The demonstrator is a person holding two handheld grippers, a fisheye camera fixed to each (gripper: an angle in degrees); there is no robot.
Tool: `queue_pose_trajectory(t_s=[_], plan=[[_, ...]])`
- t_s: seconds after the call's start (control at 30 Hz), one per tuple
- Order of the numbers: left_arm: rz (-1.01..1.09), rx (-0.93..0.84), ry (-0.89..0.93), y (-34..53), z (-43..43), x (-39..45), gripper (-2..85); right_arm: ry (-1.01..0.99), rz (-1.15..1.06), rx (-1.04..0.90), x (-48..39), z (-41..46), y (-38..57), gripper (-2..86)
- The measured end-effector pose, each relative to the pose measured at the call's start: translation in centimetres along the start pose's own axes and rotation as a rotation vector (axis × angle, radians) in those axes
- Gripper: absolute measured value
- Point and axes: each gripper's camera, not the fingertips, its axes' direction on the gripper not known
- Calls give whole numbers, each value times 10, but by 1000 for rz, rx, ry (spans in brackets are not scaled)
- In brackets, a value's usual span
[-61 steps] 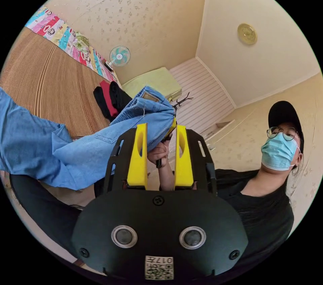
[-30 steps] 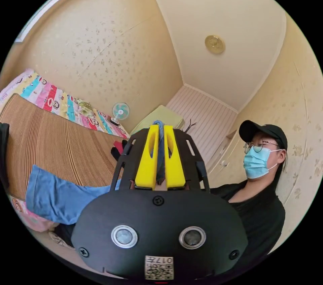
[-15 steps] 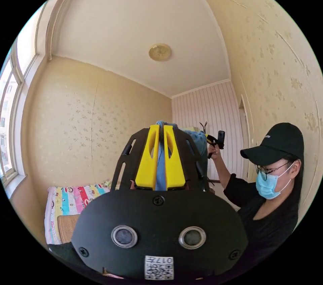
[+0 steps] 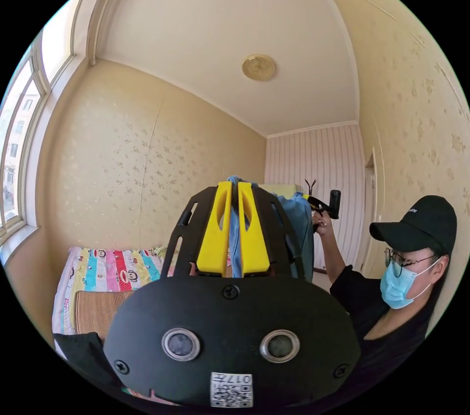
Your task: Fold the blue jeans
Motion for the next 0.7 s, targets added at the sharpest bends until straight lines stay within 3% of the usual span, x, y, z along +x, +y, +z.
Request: queue_pose_trajectory(t_s=[0.17,0.27,0.33,0.4,0.5,0.6,0.7], plan=[[-155,-163,-41,42,95,-96,2,20,192,-202,94,95,32,19],[-295,-300,-85,62,178,-181,8,87,286,-377,185,197,46,23],[-381,-360,-112,66,244,-244,16,243,350,-476,269,293,46,28],[-381,-417,-166,60,316,-305,38,376,379,-416,322,342,46,36],[-397,-435,-313,69,391,-386,111,497,494,-177,375,372,81,70],[-544,-436,-218,120,420,-447,125,400,555,-255,412,411,155,96],[-507,-651,-188,210,434,-476,125,241,453,-530,413,443,263,98]])
